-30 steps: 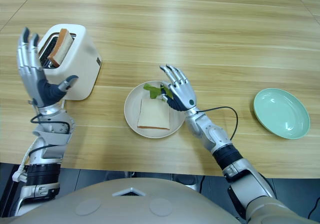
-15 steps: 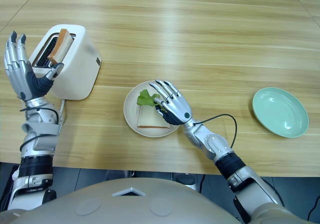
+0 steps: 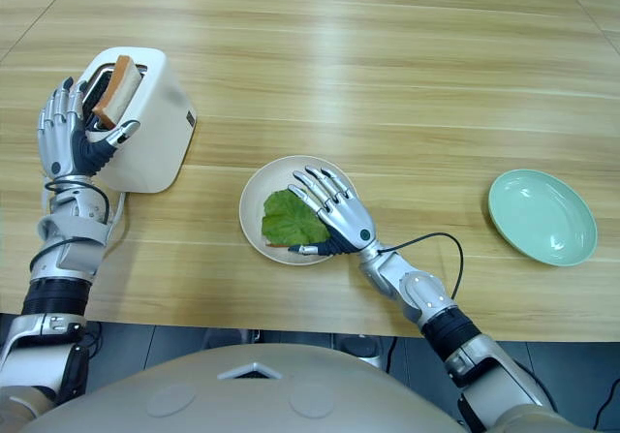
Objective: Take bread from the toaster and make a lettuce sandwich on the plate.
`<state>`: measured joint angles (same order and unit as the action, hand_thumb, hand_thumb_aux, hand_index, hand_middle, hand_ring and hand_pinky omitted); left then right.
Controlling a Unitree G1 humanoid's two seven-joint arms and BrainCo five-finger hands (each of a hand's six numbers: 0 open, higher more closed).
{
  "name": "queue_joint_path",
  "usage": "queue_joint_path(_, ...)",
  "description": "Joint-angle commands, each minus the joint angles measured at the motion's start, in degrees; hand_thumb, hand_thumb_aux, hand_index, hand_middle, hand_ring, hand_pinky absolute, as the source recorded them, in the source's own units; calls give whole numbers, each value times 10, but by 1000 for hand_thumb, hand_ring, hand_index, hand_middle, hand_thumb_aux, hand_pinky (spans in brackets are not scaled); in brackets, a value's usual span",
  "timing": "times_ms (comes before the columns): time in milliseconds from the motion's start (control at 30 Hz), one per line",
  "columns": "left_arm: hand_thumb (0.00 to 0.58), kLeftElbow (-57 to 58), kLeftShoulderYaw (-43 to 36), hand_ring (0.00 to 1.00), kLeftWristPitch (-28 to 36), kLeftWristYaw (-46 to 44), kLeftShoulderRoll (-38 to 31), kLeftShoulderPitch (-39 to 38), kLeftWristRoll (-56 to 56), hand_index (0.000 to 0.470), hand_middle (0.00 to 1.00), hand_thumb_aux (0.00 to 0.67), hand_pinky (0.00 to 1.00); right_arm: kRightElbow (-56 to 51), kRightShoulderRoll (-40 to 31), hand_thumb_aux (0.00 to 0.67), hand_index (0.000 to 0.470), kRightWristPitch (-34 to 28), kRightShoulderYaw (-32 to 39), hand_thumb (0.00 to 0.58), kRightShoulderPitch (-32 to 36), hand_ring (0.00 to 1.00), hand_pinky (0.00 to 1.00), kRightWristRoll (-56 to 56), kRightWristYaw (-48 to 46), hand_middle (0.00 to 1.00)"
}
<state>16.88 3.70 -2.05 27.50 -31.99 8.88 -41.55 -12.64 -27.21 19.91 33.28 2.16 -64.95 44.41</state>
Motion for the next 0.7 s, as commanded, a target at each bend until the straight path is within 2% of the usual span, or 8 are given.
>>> queue_joint_path(33, 0, 26, -7, 0, 11, -13, -12, 15, 6, 0, 0, 0, 0, 6, -4, 0, 0, -8, 0, 0, -8, 0, 0, -4, -4, 0)
queue_joint_path(233, 5, 41, -8, 0, 10, -22, -25, 28, 21, 2, 0, 3, 0, 18, -8, 0, 0, -11, -1, 0, -26, 0, 0, -3, -1, 0)
queue_joint_path(267, 536, 43, -10, 0, 9, -26, -27, 30, 22, 334, 0, 486, 0, 23, -9, 0, 0, -11, -3, 0, -30, 0, 0, -2, -1, 0)
queue_joint_path(300, 580, 45, -13, 0, 8, -30, -29, 32, 23, 460, 0, 670, 0, 28, -10, 0, 0, -12, -4, 0, -34, 0, 0, -2, -1, 0)
queue_joint_path(433, 580, 51, -20, 118, 5, -44, -29, 38, 30, 460, 118, 670, 118, 49, -13, 0, 0, -11, -10, 0, -49, 0, 0, 3, 3, 0)
queue_joint_path(533, 580, 59, -28, 490, 3, -51, -28, 41, 34, 460, 490, 670, 490, 67, -16, 0, 0, -13, -19, 0, -62, 0, 0, 7, 5, 0)
queue_joint_path(567, 580, 58, -29, 698, 3, -52, -28, 40, 33, 460, 698, 670, 698, 74, -18, 0, 0, -13, -24, 0, -67, 0, 0, 9, 7, 0)
queue_joint_path(700, 580, 59, -33, 820, 0, -51, -30, 42, 33, 460, 820, 670, 820, 85, -16, 0, 0, -14, -34, 0, -76, 0, 0, 10, 11, 0)
